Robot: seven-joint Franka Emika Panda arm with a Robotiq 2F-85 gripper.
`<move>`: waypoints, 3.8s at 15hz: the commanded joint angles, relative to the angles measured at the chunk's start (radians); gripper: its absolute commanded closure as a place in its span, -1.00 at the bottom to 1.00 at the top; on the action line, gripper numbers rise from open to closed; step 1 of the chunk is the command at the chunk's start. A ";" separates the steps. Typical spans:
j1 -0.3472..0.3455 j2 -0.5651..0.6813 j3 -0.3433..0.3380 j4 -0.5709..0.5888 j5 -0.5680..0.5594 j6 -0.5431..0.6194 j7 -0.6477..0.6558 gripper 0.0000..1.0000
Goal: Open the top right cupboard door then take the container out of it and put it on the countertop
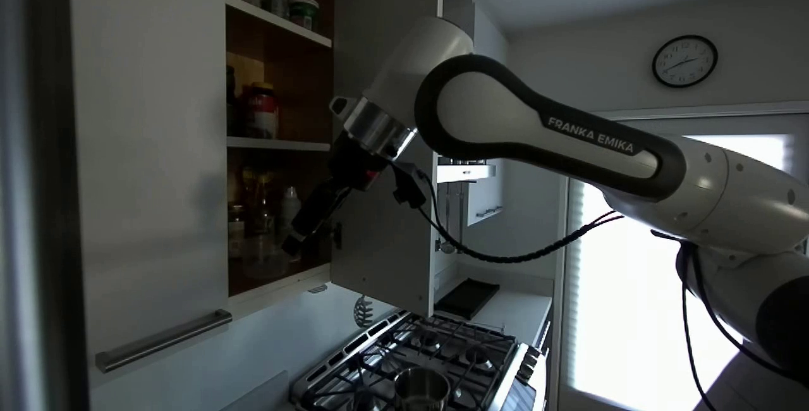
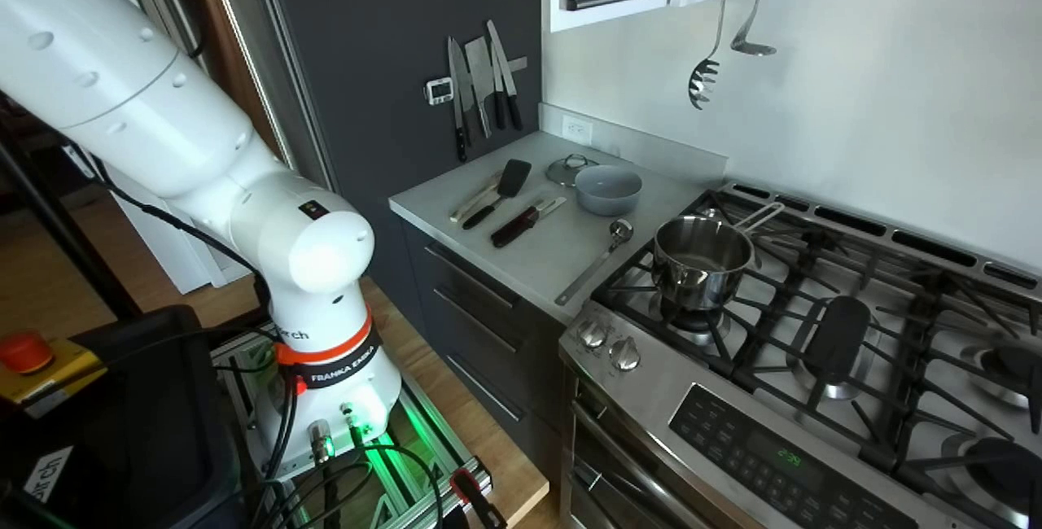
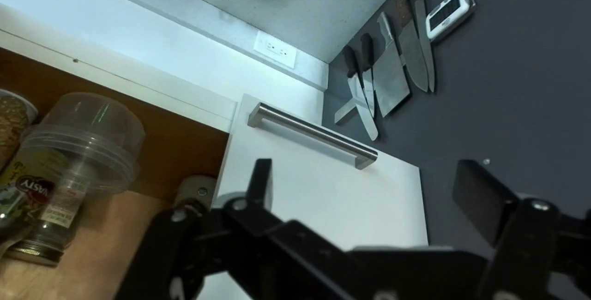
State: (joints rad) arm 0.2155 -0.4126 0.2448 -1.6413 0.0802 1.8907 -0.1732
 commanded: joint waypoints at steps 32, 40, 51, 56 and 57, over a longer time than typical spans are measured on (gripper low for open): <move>-0.023 0.392 -0.045 0.264 -0.316 0.100 -0.483 -1.00; -0.034 0.446 -0.056 0.292 -0.338 0.079 -0.599 -1.00; -0.030 0.524 -0.063 0.327 -0.374 0.169 -0.608 -1.00; -0.028 0.548 -0.066 0.340 -0.402 0.172 -0.592 -1.00; -0.028 0.551 -0.066 0.346 -0.402 0.166 -0.591 -0.77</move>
State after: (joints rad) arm 0.1834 0.1184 0.1822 -1.3227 -0.2926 2.0618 -0.7753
